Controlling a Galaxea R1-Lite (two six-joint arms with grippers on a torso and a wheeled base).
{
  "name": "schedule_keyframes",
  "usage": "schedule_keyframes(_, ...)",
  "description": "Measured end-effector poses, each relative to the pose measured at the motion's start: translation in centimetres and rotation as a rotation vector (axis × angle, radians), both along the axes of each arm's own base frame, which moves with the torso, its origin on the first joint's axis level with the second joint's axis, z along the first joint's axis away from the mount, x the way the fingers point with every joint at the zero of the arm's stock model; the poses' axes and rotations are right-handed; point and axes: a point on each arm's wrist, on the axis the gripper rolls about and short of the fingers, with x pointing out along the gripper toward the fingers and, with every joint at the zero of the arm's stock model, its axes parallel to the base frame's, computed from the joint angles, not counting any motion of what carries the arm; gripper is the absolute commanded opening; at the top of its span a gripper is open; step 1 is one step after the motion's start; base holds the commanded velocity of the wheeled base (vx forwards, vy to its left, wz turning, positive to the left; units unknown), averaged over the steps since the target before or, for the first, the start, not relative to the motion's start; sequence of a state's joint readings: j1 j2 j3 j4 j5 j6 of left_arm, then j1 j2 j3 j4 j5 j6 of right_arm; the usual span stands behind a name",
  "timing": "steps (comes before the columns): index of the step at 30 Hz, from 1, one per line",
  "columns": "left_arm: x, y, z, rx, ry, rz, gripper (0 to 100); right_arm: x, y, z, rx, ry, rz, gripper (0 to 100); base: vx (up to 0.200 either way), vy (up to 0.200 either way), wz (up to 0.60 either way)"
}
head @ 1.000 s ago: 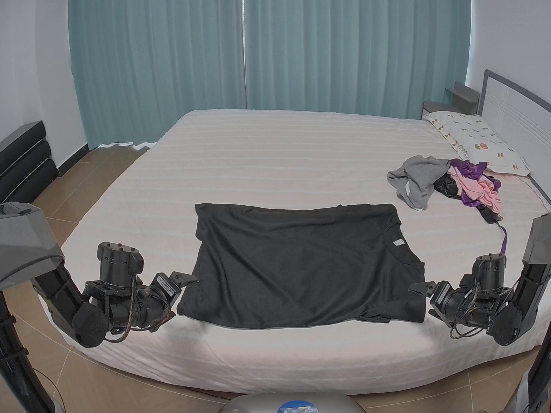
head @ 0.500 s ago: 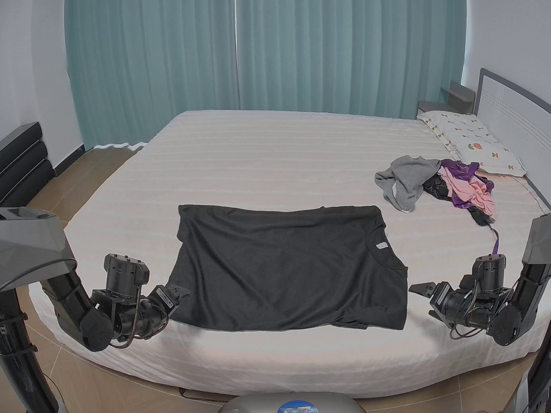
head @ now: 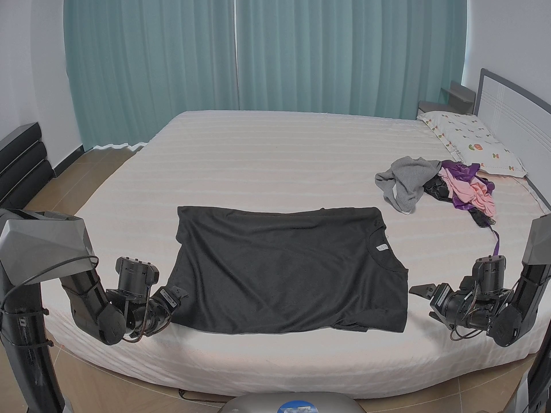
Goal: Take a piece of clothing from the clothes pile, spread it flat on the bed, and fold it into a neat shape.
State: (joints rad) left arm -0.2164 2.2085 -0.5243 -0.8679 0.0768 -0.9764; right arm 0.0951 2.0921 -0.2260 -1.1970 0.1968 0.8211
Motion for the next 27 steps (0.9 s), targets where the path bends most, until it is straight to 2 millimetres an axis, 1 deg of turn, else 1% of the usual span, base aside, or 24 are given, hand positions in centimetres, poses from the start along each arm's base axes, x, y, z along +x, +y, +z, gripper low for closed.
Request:
schedule_keyframes(5, 0.5, 0.5, -0.5, 0.049, 0.001, 0.030, 100, 0.1, 0.0, 0.0, 0.002, -0.009, 0.001, 100, 0.000, 0.000, 0.00)
schedule_keyframes(6, 0.6, 0.6, -0.6, 0.052, 0.001, 0.035, 0, 0.1, 0.0, 0.0, 0.003, -0.012, 0.000, 100, 0.000, 0.000, 0.00)
schedule_keyframes(11, 1.2, 1.2, -0.9, 0.059, -0.005, 0.056, 0, 0.2, 0.0, -0.2, 0.005, -0.033, 0.000, 100, 0.000, 0.000, 0.00)
schedule_keyframes(15, 1.2, 1.3, -1.0, 0.061, 0.000, 0.061, 0, 0.4, 0.1, -0.5, 0.009, -0.045, 0.007, 100, 0.000, 0.000, 0.00)
schedule_keyframes(18, 1.2, 1.7, -0.8, 0.060, -0.002, 0.072, 0, 0.7, 0.5, -0.9, 0.008, -0.039, 0.026, 100, 0.000, 0.000, 0.00)
schedule_keyframes(24, 1.1, 2.3, -0.1, 0.054, -0.019, 0.091, 0, 2.4, 1.6, -2.0, -0.006, -0.043, 0.068, 100, 0.000, 0.000, 0.00)
schedule_keyframes(27, 1.1, 2.4, 0.2, 0.052, -0.028, 0.095, 0, 3.0, 1.9, -2.8, -0.028, 0.000, 0.089, 100, 0.000, 0.000, 0.00)
